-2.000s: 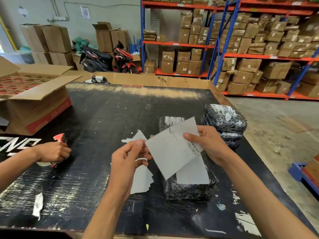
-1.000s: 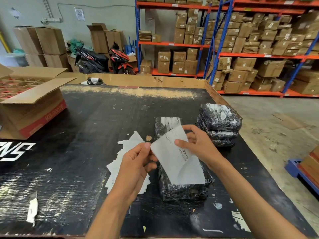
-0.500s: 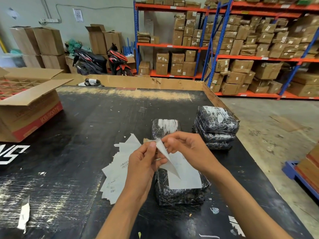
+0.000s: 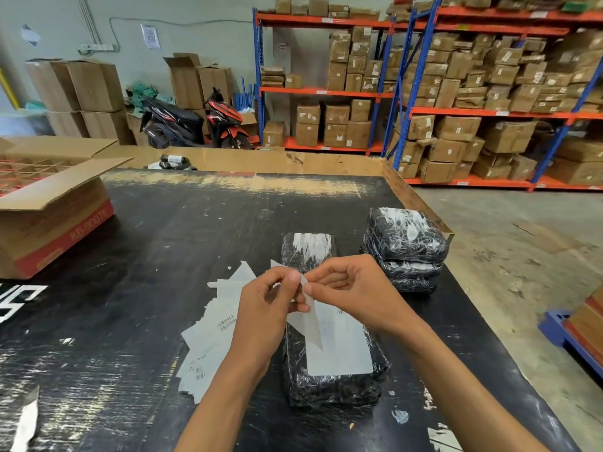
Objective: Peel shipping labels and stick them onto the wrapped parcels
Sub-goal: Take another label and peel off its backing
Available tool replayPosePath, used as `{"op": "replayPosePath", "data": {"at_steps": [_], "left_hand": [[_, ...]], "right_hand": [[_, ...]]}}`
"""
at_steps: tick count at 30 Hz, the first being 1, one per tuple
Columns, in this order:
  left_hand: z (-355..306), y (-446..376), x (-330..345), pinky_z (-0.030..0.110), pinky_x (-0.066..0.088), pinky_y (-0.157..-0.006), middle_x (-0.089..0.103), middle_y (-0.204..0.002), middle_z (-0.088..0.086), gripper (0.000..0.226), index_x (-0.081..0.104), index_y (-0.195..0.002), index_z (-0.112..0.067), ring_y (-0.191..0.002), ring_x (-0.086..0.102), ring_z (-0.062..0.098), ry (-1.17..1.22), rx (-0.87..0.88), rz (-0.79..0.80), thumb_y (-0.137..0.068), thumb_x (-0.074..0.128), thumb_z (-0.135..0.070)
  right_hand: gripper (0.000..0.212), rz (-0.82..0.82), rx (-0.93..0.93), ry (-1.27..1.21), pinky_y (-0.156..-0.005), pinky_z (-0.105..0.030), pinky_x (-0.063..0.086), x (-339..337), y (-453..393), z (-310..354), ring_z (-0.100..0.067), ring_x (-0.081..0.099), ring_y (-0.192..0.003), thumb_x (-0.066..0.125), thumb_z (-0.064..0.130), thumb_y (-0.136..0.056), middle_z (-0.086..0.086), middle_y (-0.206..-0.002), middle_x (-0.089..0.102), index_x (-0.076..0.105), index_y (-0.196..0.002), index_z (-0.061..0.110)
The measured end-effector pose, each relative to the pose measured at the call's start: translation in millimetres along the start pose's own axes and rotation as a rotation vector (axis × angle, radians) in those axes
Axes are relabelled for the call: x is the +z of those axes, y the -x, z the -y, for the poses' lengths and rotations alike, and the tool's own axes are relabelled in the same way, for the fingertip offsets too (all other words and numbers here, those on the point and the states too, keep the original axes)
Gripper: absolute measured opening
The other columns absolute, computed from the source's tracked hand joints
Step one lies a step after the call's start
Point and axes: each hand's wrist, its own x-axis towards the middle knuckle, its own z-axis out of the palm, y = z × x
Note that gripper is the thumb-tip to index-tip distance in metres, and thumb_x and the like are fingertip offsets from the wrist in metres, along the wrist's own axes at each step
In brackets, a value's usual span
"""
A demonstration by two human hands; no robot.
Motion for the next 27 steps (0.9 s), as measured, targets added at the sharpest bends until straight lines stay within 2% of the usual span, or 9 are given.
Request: {"op": "replayPosePath", "data": {"at_steps": [3, 7, 11, 15, 19, 24, 26, 27], "left_hand": [[1.5, -8.1, 6.1, 0.027, 0.057, -0.069, 0.062, -0.069, 0.003, 0.031, 0.066, -0.092, -0.004, -0.068, 0.061, 0.012, 0.024, 0.004, 0.015, -0.097, 0.053, -0.032], [9.5, -25.1, 14.4, 0.027, 0.057, -0.07, 0.067, -0.092, 0.013, 0.033, 0.059, -0.103, 0.0, -0.08, 0.065, 0.016, 0.182, -0.097, -0.048, -0.102, 0.043, -0.029], [17.3, -41.5, 12.2, 0.027, 0.059, -0.07, 0.068, -0.08, 0.002, 0.026, 0.057, -0.098, -0.007, -0.075, 0.066, 0.011, 0.347, -0.19, -0.141, -0.105, 0.039, -0.025], [22.2, -62.2, 19.5, 0.029, 0.057, -0.064, 0.067, -0.076, -0.002, 0.024, 0.056, -0.09, -0.011, -0.073, 0.064, 0.014, 0.281, -0.276, -0.24, -0.105, 0.039, -0.018], [29.2, -84.0, 28.7, 0.037, 0.051, -0.074, 0.066, -0.093, 0.009, 0.031, 0.059, -0.103, -0.006, -0.086, 0.06, 0.024, 0.225, -0.373, -0.374, -0.105, 0.032, -0.022], [45.5, -107.3, 34.6, 0.027, 0.037, -0.061, 0.049, -0.08, 0.008, 0.021, 0.048, -0.084, -0.01, -0.074, 0.044, 0.022, 0.091, -0.347, -0.487, -0.099, 0.032, -0.01], [51.6, -112.0, 29.8, 0.027, 0.041, -0.059, 0.051, -0.078, 0.004, 0.026, 0.047, -0.08, -0.011, -0.069, 0.046, 0.018, 0.057, -0.341, -0.534, -0.101, 0.032, -0.014], [55.1, -113.9, 25.4, 0.03, 0.045, -0.066, 0.054, -0.084, 0.004, 0.026, 0.051, -0.087, -0.01, -0.074, 0.049, 0.019, 0.045, -0.34, -0.555, -0.103, 0.032, -0.019]], "right_hand": [[0.006, -0.043, 0.051, -0.043, -0.074, -0.03, 0.061, -7.3, -8.6, -7.0, -0.021, 0.074, -0.071, 0.075, 0.014, -0.089, -0.01, -0.077, 0.078, 0.08, -0.086, 0.012], [0.012, -0.13, 0.172, -0.288, -0.068, -0.028, 0.06, -18.7, -22.0, -16.7, -0.021, 0.071, -0.067, 0.071, 0.013, -0.092, -0.018, -0.079, 0.077, 0.077, -0.081, 0.01], [0.013, -0.227, 0.215, -0.472, -0.07, -0.033, 0.063, -26.1, -26.9, -29.3, -0.026, 0.074, -0.07, 0.063, 0.013, -0.097, -0.022, -0.088, 0.077, 0.067, -0.086, 0.006], [0.014, -0.18, 0.197, -0.482, -0.069, -0.033, 0.062, -33.3, -28.2, -39.5, -0.024, 0.075, -0.068, 0.057, 0.012, -0.1, -0.015, -0.084, 0.077, 0.058, -0.086, 0.008], [0.015, -0.101, 0.163, -0.389, -0.072, -0.035, 0.06, -32.3, -30.2, -46.4, -0.03, 0.076, -0.077, 0.054, 0.01, -0.102, -0.022, -0.094, 0.077, 0.056, -0.087, 0.008], [0.012, -0.129, 0.144, -0.424, -0.067, -0.036, 0.059, -34.3, -37.0, -58.2, -0.028, 0.072, -0.067, 0.051, 0.009, -0.103, -0.02, -0.086, 0.075, 0.055, -0.092, 0.005], [0.012, -0.166, 0.139, -0.439, -0.062, -0.033, 0.059, -42.4, -40.7, -64.6, -0.025, 0.071, -0.063, 0.05, 0.011, -0.103, -0.016, -0.083, 0.076, 0.054, -0.094, 0.005], [0.013, -0.185, 0.143, -0.429, -0.059, -0.03, 0.058, -47.8, -42.5, -69.0, -0.024, 0.071, -0.062, 0.05, 0.012, -0.104, -0.014, -0.083, 0.076, 0.054, -0.094, 0.005]]}}
